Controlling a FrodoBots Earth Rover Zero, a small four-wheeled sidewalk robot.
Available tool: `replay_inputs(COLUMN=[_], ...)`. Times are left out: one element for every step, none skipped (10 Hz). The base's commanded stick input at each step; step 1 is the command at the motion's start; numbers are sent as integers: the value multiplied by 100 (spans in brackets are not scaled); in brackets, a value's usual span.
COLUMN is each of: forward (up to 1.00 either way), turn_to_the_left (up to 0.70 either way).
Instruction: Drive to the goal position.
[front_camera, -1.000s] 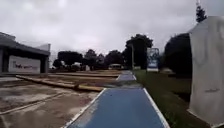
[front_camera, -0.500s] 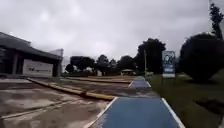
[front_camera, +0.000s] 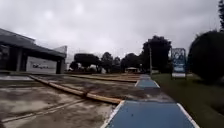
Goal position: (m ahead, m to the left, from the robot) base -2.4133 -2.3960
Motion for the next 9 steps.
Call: replay_inputs(forward=[70,70,46,0,0,0,0,-2,-52], turn_to_the_left=[0,-20,-47,-70,-68,-34,0,0,0])
